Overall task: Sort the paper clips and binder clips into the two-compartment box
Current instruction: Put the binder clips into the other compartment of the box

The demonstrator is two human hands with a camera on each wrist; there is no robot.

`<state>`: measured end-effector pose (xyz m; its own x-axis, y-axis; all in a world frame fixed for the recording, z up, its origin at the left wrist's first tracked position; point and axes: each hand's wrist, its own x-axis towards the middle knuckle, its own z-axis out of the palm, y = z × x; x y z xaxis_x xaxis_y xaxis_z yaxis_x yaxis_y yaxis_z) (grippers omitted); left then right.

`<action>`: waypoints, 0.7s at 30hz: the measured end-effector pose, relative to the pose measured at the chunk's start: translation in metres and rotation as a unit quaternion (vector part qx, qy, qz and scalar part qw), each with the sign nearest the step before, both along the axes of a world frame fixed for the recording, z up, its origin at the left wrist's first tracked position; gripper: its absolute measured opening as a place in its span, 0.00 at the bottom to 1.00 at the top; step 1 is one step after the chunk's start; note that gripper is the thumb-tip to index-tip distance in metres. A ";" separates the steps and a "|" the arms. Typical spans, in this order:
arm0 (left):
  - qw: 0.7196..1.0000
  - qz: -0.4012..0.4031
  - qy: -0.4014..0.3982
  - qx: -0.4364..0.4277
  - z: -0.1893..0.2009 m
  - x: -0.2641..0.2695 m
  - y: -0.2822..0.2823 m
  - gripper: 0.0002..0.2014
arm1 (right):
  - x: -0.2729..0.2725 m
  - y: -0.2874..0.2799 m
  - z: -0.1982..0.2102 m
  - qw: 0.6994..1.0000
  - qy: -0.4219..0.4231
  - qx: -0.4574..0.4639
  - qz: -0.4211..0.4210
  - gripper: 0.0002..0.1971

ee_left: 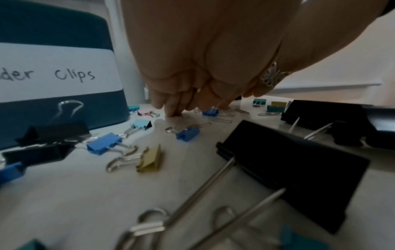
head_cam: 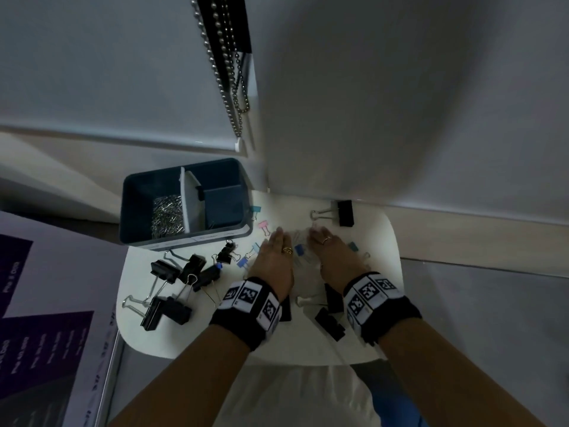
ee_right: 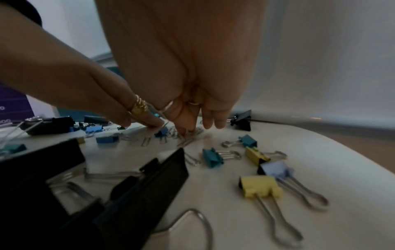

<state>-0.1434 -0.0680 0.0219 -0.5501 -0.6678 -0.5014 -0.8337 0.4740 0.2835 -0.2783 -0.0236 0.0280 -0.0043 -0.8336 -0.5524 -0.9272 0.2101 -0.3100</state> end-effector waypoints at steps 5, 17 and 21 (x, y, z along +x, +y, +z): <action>0.997 -0.045 -0.034 -0.050 -0.003 -0.003 0.006 0.29 | -0.005 0.013 0.015 0.998 -0.043 -0.042 -0.032 0.28; 0.996 0.008 0.038 -0.078 0.002 -0.026 -0.009 0.17 | -0.012 0.005 0.009 0.981 -0.043 -0.079 -0.173 0.21; 0.993 0.021 0.058 -0.100 0.014 -0.017 -0.008 0.13 | -0.016 0.009 0.008 0.979 -0.046 -0.093 -0.175 0.22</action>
